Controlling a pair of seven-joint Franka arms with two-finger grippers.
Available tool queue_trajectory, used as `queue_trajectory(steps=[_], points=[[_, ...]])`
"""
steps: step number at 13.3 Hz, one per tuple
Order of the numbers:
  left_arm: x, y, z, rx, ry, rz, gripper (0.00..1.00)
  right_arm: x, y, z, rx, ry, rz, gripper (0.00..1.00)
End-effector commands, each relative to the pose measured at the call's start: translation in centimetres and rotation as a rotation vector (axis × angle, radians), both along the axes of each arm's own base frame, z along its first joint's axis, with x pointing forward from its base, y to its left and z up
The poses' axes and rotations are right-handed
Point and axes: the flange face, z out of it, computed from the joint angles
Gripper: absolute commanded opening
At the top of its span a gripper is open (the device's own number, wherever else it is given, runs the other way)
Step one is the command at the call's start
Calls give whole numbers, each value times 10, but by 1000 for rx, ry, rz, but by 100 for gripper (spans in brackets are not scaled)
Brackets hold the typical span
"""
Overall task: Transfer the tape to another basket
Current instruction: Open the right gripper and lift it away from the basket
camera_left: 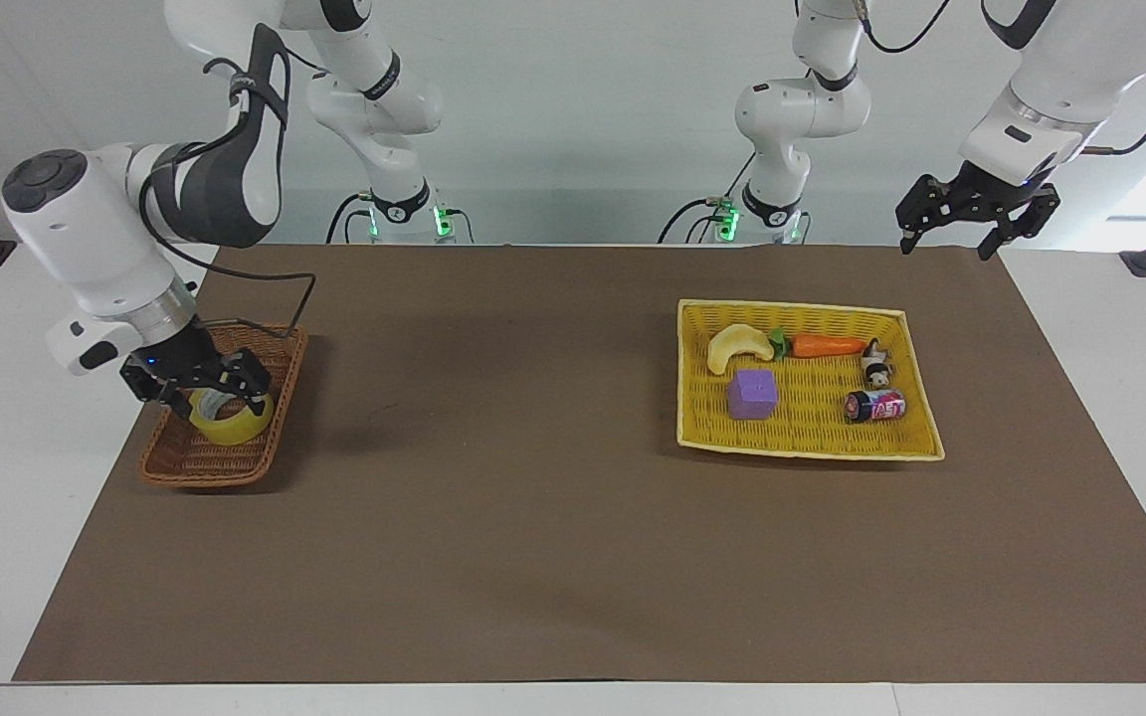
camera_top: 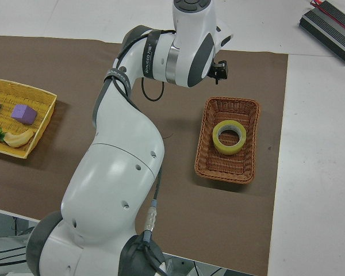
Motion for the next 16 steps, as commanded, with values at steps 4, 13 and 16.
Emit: queue_trajectory(steps=[4,13,16], points=[[-3,3,6,16,-3,-5,100,-40,44,85,-8,-38,-149,100],[-3,3,6,16,-3,-5,100,-117,9,185,-35,25,-221,100],[-3,3,6,16,-3,-5,100,-139,24,174,-6,71,-318,100]])
